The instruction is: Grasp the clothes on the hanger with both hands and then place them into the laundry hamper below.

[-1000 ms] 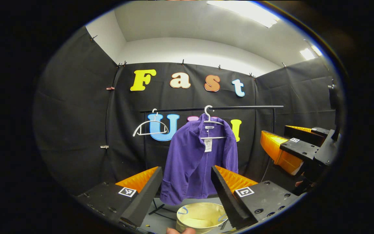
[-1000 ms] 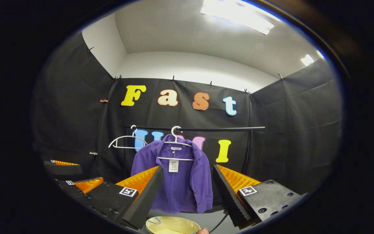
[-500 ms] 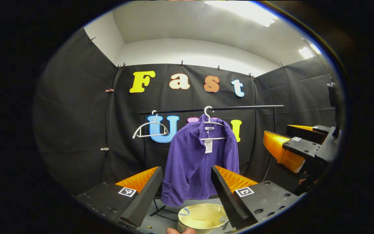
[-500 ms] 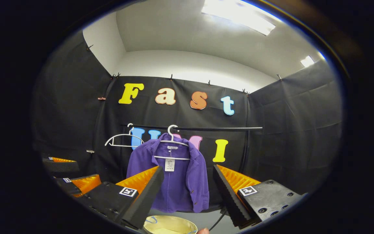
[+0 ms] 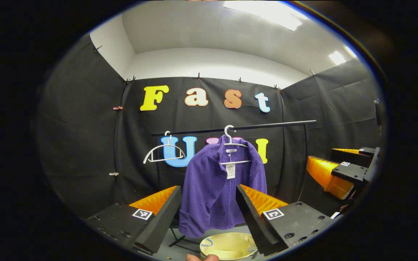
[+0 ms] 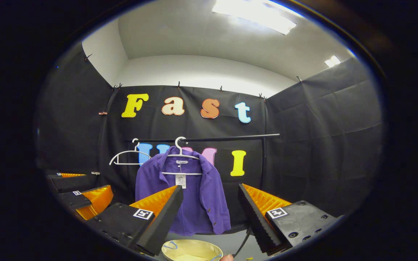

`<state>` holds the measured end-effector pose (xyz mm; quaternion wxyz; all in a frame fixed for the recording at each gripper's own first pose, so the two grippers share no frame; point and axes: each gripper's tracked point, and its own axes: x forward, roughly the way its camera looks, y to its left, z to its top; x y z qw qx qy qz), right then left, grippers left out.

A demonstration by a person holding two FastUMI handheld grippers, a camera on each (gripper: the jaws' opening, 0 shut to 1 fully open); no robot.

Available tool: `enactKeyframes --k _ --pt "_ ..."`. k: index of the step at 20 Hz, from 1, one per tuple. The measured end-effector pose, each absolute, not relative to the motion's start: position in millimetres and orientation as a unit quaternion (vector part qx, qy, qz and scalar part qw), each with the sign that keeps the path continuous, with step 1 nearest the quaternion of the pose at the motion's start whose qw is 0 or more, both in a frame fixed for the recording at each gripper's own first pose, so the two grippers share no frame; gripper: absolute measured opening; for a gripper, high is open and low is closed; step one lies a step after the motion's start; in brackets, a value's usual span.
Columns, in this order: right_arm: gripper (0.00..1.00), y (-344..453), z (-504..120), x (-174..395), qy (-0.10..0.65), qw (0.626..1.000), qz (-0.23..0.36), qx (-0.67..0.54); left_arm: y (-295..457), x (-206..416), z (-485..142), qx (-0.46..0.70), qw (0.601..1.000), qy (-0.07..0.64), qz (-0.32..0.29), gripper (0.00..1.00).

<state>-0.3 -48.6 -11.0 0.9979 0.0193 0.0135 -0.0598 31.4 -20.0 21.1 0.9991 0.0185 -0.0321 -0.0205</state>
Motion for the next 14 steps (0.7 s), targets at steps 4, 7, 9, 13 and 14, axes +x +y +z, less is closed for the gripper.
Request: enactKeyframes --k 4,7,9,13,14 --pt "0.98 -53.9 -11.1 8.6 0.014 0.998 -0.062 0.01 -33.4 35.4 21.6 0.025 0.999 -0.027 -0.037 0.95" --pt "0.98 -58.8 -3.8 20.2 0.001 0.998 -0.064 -0.004 -42.3 46.0 19.1 0.022 0.998 -0.021 -0.052 0.95" --pt "0.97 -60.7 -0.5 31.2 -0.007 0.998 -0.061 -0.004 -43.0 56.3 22.3 0.026 0.998 -0.026 -0.053 0.92" --pt "0.97 -67.8 2.3 57.0 -0.022 0.999 -0.042 -0.019 -45.0 86.8 22.2 0.02 0.999 -0.025 -0.033 0.94" --pt "0.97 -69.3 2.2 63.7 -0.024 0.999 -0.038 -0.018 -45.8 93.9 21.0 0.022 0.999 -0.023 -0.026 0.94"
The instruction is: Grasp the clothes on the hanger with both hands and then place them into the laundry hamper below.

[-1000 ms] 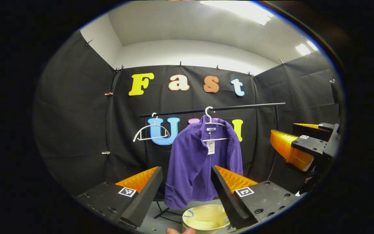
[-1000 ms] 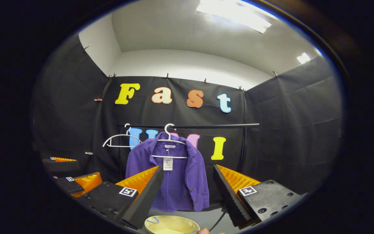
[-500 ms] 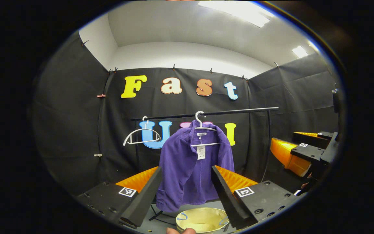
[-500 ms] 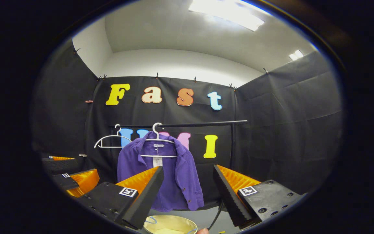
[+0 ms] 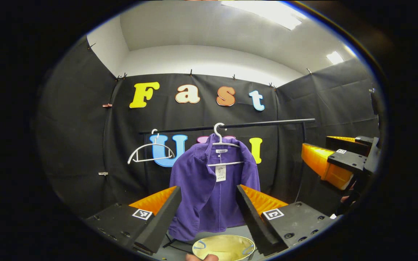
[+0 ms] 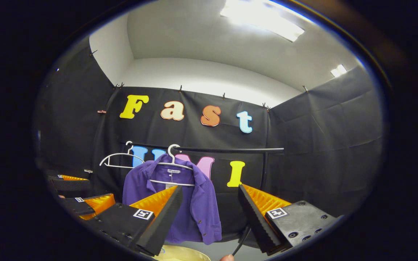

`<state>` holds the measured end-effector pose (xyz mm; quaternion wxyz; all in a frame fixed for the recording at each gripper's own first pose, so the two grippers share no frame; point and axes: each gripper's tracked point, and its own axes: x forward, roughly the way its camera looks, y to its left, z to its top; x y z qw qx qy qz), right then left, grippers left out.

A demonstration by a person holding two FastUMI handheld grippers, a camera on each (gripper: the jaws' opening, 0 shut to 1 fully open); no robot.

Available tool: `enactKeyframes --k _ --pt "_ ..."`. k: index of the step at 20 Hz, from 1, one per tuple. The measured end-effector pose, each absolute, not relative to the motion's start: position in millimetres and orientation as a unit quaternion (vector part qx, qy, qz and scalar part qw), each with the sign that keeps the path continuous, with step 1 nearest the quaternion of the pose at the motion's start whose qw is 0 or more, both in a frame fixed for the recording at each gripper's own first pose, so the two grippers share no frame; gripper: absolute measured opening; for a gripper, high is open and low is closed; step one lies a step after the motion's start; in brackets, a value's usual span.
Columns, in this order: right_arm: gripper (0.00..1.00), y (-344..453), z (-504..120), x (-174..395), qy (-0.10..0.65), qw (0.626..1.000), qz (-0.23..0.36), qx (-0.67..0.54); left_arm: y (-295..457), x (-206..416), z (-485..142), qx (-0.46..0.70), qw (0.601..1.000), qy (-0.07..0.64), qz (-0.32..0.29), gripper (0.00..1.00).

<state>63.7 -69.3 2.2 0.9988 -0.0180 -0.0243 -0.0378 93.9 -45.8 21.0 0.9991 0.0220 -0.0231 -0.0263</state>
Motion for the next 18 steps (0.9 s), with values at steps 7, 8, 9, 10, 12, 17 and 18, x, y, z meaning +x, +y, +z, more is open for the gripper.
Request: enactKeyframes --k 7,8,9,10,12,17,18 --pt "0.97 -85.5 -39.6 127.3 0.003 1.0 -0.016 0.004 -57.1 148.5 8.5 0.019 1.0 -0.003 0.004 0.95" --pt "0.97 -87.0 -49.5 138.7 0.01 1.0 -0.012 0.006 -59.2 159.9 4.4 0.015 1.0 0.002 0.006 0.94" --pt "0.97 -87.6 -60.7 153.0 0.016 1.0 -0.008 0.007 -61.5 172.1 2.5 0.008 1.0 0.005 0.009 0.94" --pt "0.97 -89.0 -68.4 163.7 0.02 1.0 -0.006 0.007 -61.6 184.7 1.4 0.003 1.0 0.006 0.013 0.94" --pt "0.98 -90.9 -82.3 189.9 0.018 1.0 0.003 0.007 -60.9 211.3 -3.4 0.003 1.0 0.007 0.022 0.95" --pt "0.98 -90.9 -117.1 247.7 0.026 0.999 0.021 0.029 -54.3 272.7 -13.9 0.018 0.998 0.005 0.056 0.95" --pt "0.97 -91.2 -123.9 258.7 0.029 0.999 0.023 0.032 -53.1 283.7 -16.1 0.017 0.998 0.004 0.063 0.95"
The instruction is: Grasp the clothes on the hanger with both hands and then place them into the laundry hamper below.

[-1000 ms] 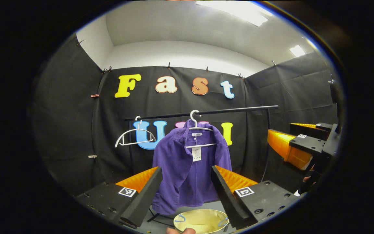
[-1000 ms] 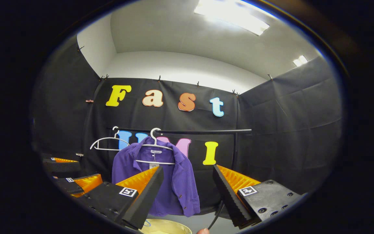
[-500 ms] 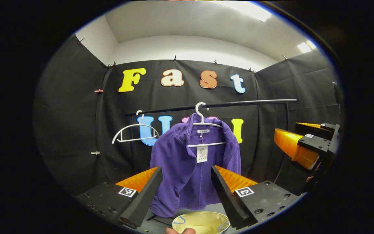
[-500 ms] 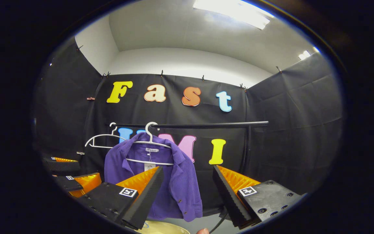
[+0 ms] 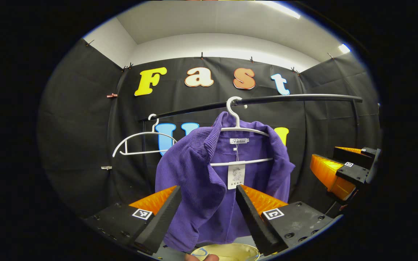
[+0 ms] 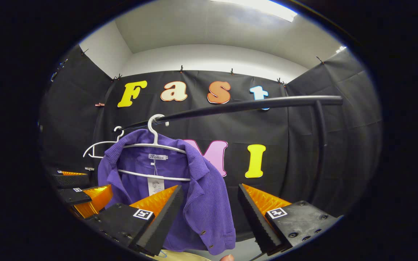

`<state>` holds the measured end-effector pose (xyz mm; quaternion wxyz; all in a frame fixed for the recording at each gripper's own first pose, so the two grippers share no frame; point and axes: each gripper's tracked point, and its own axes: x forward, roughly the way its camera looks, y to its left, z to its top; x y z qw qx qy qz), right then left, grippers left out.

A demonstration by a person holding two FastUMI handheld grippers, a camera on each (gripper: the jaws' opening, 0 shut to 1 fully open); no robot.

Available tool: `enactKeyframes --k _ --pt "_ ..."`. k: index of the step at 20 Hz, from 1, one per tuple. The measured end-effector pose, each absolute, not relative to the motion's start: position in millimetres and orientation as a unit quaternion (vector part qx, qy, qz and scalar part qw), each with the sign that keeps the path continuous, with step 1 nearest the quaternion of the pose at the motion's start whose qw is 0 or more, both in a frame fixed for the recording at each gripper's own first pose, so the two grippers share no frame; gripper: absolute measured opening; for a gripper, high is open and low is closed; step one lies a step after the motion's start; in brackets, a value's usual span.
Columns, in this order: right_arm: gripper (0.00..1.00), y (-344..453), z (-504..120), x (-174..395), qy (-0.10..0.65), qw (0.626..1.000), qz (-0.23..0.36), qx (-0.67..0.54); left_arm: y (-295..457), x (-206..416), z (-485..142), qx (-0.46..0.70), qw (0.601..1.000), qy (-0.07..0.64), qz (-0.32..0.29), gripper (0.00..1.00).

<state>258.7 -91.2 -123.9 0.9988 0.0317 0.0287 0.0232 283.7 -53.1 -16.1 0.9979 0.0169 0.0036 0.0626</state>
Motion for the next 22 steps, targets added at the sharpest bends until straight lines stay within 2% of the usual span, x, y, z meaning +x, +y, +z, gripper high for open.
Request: enactKeyframes --k 3,4,12,15,17,20,21,22 --pt "0.97 -88.1 -142.9 287.6 0.034 0.998 0.032 0.042 -48.3 314.0 -18.1 0.016 0.997 -0.001 0.081 0.95" --pt "0.97 -86.8 -147.4 296.3 0.035 0.998 0.034 0.046 -46.2 322.1 -18.1 0.016 0.996 -0.001 0.086 0.92" --pt "0.98 -55.4 -179.7 338.6 0.033 0.996 0.068 0.052 -34.9 357.9 -29.4 0.039 0.992 -0.005 0.12 0.95" --pt "0.95 -52.6 -197.5 353.6 0.056 0.996 0.059 0.042 -32.5 362.0 -28.7 0.052 0.99 -0.009 0.127 0.84" --pt "0.67 -37.3 -204.8 355.7 0.076 0.991 0.09 0.064 -21.4 362.8 -27.7 0.067 0.986 -0.012 0.152 0.59" --pt "0.25 -24.5 -199.4 353.1 0.075 0.984 0.121 0.105 -19.6 363.5 -26.8 0.074 0.986 -0.011 0.152 0.21" --pt "0.12 -25.0 -198.4 351.1 0.071 0.985 0.125 0.1 -20.9 364.3 -28.8 0.077 0.986 -0.004 0.145 0.13" --pt "0.12 -24.4 -198.1 352.2 0.066 0.986 0.128 0.09 -19.5 364.7 -31.6 0.081 0.987 0.003 0.14 0.17"
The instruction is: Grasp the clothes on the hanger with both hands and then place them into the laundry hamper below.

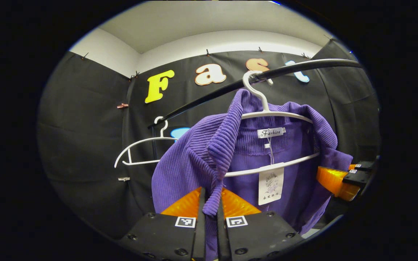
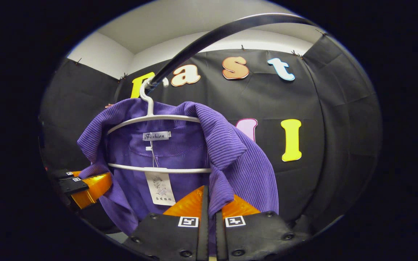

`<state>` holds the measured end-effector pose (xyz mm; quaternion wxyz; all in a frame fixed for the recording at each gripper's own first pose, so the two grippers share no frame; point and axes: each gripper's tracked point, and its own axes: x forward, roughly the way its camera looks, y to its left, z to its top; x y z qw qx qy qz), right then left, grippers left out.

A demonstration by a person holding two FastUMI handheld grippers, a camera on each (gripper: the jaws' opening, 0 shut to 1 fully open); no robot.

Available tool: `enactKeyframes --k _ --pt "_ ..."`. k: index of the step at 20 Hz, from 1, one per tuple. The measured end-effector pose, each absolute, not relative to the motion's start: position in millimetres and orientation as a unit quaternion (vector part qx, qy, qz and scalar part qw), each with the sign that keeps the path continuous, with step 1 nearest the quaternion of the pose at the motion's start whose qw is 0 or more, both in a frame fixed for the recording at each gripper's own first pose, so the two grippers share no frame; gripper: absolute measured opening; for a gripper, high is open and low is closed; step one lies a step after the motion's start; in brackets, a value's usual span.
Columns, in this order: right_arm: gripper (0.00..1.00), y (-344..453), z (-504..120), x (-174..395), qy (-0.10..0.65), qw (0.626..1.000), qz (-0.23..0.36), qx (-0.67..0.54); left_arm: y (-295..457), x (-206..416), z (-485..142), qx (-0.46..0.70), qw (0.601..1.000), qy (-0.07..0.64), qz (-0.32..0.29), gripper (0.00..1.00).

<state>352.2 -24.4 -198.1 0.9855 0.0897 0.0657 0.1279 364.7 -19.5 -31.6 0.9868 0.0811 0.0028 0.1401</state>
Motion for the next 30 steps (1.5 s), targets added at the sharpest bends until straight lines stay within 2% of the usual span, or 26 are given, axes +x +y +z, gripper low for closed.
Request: enactKeyframes --k 2,3,5,8,10,11,12,15,16,19,20,21,22,26,30 --pt "0.13 -28.6 -191.9 354.2 0.05 0.989 0.123 0.066 -21.8 366.3 -35.1 0.068 0.99 0.012 0.122 0.14" --pt "0.13 -27.3 -190.8 353.4 0.052 0.989 0.123 0.068 -23.2 366.5 -38.9 0.054 0.992 0.02 0.115 0.1" --pt "0.14 -29.0 -199.2 354.3 0.074 0.987 0.11 0.09 -19.1 364.2 -37.7 0.038 0.992 0.026 0.115 0.09" --pt "0.14 -33.5 -206.2 357.0 0.093 0.986 0.095 0.104 -19.4 364.2 -35.8 0.037 0.993 0.025 0.112 0.11" --pt "0.13 -35.4 -195.3 354.3 0.08 0.987 0.097 0.1 -18.3 363.7 -36.0 0.033 0.993 0.027 0.111 0.09" --pt "0.13 -34.4 -193.9 366.2 0.076 0.987 0.101 0.101 -18.0 363.6 -34.6 0.032 0.993 0.026 0.113 0.11" --pt "0.04 -36.9 -192.1 354.2 0.074 0.987 0.099 0.098 -18.0 363.2 -35.0 0.031 0.993 0.026 0.114 0.11" --pt "0.05 -42.4 -196.0 362.9 0.073 0.99 0.077 0.098 -17.5 364.7 -36.7 0.031 0.993 0.031 0.113 0.09" --pt "0.07 -44.1 -195.8 364.6 0.076 0.989 0.074 0.107 -15.9 366.1 -39.5 0.028 0.993 0.036 0.11 0.09" --pt "0.04 -47.9 -200.8 363.5 0.084 0.987 0.066 0.117 -17.2 367.0 -38.9 0.025 0.995 0.041 0.091 0.07" --pt "0.08 -49.8 -200.3 364.2 0.081 0.989 0.067 0.108 -16.4 366.5 -39.4 0.026 0.994 0.038 0.095 0.06" --pt "0.02 -51.4 -195.6 363.4 0.076 0.99 0.065 0.098 -19.0 367.2 -38.3 0.022 0.995 0.038 0.091 0.06" --pt "0.05 -55.4 -191.3 363.1 0.069 0.992 0.059 0.087 -19.1 365.6 -37.4 0.02 0.995 0.036 0.09 0.06" --pt "0.05 -77.9 -159.4 363.5 0.021 0.999 0.03 0.038 -17.5 361.8 -30.0 0.004 0.997 0.034 0.074 0.05" --pt "0.05 -112.1 -117.3 370.7 -0.036 0.999 -0.017 0.011 11.6 353.2 5.7 0.015 0.994 0.002 0.107 0.03"
